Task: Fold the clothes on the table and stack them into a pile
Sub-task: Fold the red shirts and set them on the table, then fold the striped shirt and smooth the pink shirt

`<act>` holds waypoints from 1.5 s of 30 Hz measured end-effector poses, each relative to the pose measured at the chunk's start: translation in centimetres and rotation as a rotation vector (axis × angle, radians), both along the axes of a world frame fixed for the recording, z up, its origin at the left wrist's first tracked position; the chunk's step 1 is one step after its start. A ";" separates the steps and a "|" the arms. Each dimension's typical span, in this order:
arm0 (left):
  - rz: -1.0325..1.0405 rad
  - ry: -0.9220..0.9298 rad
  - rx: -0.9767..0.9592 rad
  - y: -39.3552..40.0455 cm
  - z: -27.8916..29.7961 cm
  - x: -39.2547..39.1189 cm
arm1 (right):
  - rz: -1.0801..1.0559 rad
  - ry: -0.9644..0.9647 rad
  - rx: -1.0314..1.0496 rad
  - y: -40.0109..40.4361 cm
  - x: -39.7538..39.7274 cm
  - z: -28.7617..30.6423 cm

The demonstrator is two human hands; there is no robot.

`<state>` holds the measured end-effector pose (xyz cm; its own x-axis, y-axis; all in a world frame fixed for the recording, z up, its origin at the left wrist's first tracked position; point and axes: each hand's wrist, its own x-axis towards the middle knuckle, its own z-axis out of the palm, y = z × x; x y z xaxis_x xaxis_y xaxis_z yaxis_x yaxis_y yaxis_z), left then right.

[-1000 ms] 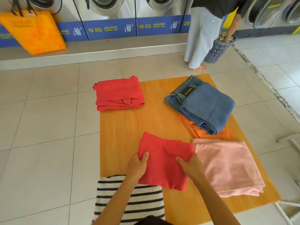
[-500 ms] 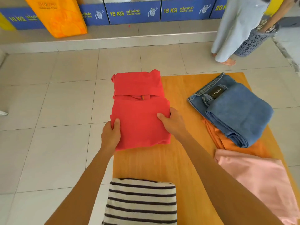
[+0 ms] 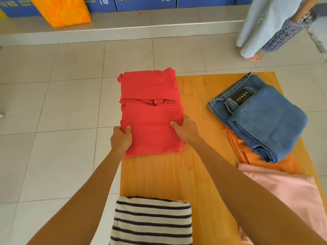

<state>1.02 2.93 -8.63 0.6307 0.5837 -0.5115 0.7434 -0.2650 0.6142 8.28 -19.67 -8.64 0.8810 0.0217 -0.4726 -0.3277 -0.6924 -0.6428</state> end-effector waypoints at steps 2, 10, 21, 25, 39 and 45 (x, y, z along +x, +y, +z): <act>0.008 -0.028 -0.013 -0.5 0.4 -0.7 | -0.011 0.015 0.013 -0.4 -0.7 0.4; 0.035 -0.116 0.063 -2.0 -0.3 -9.6 | -0.111 0.043 0.093 -4.6 -11.3 2.2; 0.028 0.086 0.194 -3.9 -1.0 -24.0 | -0.025 0.271 -0.087 -9.6 -25.6 2.6; -0.061 0.274 0.017 -4.7 -2.1 -26.8 | 0.140 0.440 -0.031 -9.7 -27.0 2.9; -0.236 0.305 0.075 -4.4 -0.1 -26.7 | 0.150 0.356 0.084 -6.2 -27.9 2.9; -0.252 0.208 -0.092 -3.4 2.3 -23.9 | 0.048 0.275 0.220 -5.1 -25.8 3.7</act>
